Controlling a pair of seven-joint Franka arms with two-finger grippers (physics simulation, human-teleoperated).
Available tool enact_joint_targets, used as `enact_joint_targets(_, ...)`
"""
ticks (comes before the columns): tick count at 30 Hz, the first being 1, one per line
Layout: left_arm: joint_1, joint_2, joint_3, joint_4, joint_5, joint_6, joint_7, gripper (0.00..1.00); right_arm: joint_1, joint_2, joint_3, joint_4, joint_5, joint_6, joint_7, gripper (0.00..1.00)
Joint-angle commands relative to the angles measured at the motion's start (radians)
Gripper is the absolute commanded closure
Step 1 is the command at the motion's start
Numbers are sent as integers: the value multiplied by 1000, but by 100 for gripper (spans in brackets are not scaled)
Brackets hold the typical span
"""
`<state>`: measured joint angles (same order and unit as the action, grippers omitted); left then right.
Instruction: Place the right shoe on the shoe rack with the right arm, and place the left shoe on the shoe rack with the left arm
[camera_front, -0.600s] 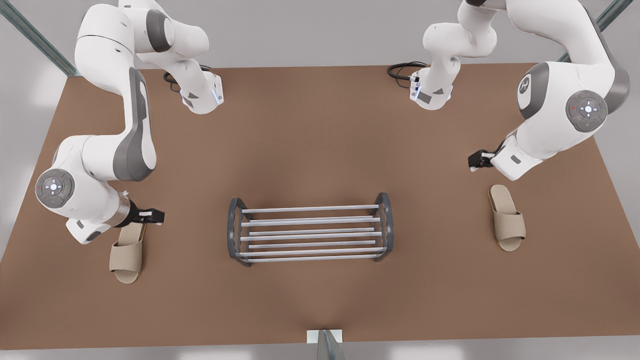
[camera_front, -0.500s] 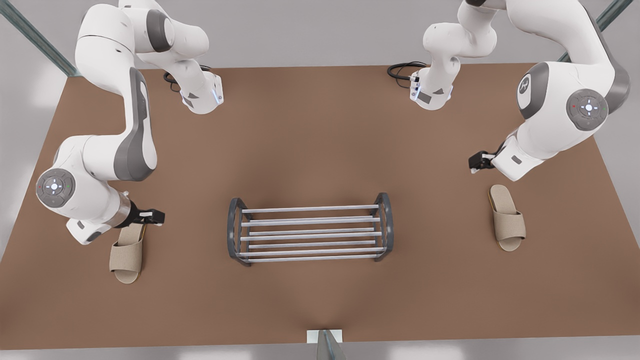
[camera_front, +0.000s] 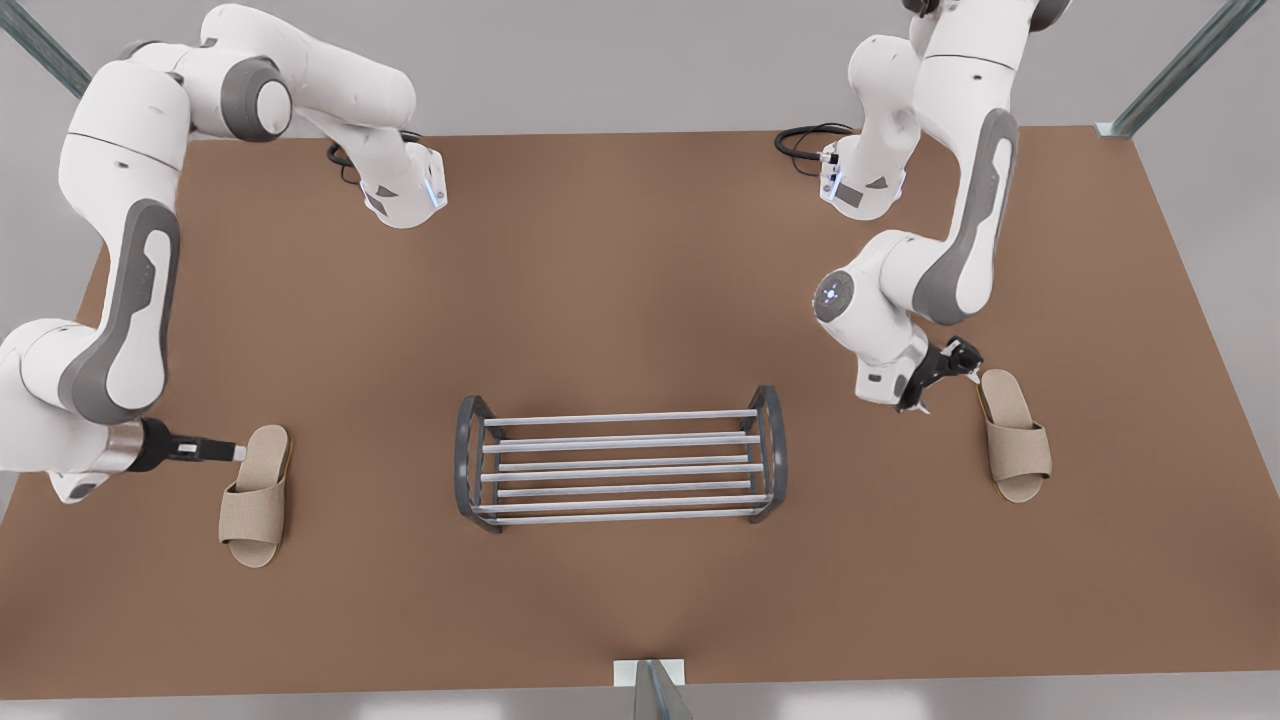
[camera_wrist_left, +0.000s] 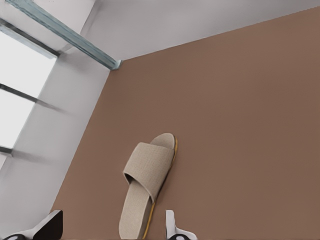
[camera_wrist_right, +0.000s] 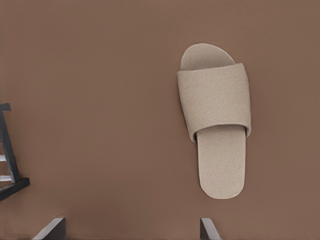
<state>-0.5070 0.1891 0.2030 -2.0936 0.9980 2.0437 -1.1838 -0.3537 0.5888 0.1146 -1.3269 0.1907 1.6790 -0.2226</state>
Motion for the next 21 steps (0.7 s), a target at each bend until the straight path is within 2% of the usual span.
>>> enact_joint_targets(1,-5,-2,35,-39,237,360,-1843,0,-211,43,279,-3,-143,62,-310,0)
enact_joint_targets(2,-4,3,59,-60,315,355,-1950,0,-356,101,485,-3,-276,80,-307,0)
enact_joint_targets(3,-4,13,78,-89,395,363,-2076,0,-462,166,643,-3,-388,94,-307,0)
enact_joint_targets(4,-4,16,121,-115,488,420,-2103,0,-521,220,749,-3,-480,94,-304,0)
enact_joint_targets(7,-4,16,283,-167,956,694,-2280,0,-660,433,1016,-12,-756,130,-304,0)
enact_joint_targets(8,-4,16,300,-178,1048,740,-2308,0,-685,529,1143,-11,-936,130,-302,0)
enact_joint_targets(9,-4,18,302,-183,1082,773,-2309,0,-689,572,1192,-11,-1011,130,-302,0)
enact_joint_targets(10,-4,18,305,-189,1165,820,-2309,0,-708,663,1289,-12,-1183,131,-305,0)
enact_joint_targets(12,-2,23,312,-197,1278,900,-2309,0,-743,813,1404,-57,-1451,166,-388,0)
enact_joint_targets(13,-2,23,314,-204,1312,934,-2309,0,-812,852,1403,-153,-1580,329,-523,0)
enact_joint_targets(14,-1,46,315,-206,1331,940,-2309,0,-838,895,1384,-186,-1692,537,-786,0)
enact_joint_targets(16,-1,52,357,-224,1377,940,-2309,0,-844,954,1350,-186,-1760,807,-1225,0)
enact_joint_targets(18,5,79,369,-224,1398,938,-2314,0,-841,976,1337,-190,-1763,947,-1529,0)
enact_joint_targets(21,48,124,371,-224,1464,914,-2315,0,-837,974,1340,-201,-1763,953,-1583,0)
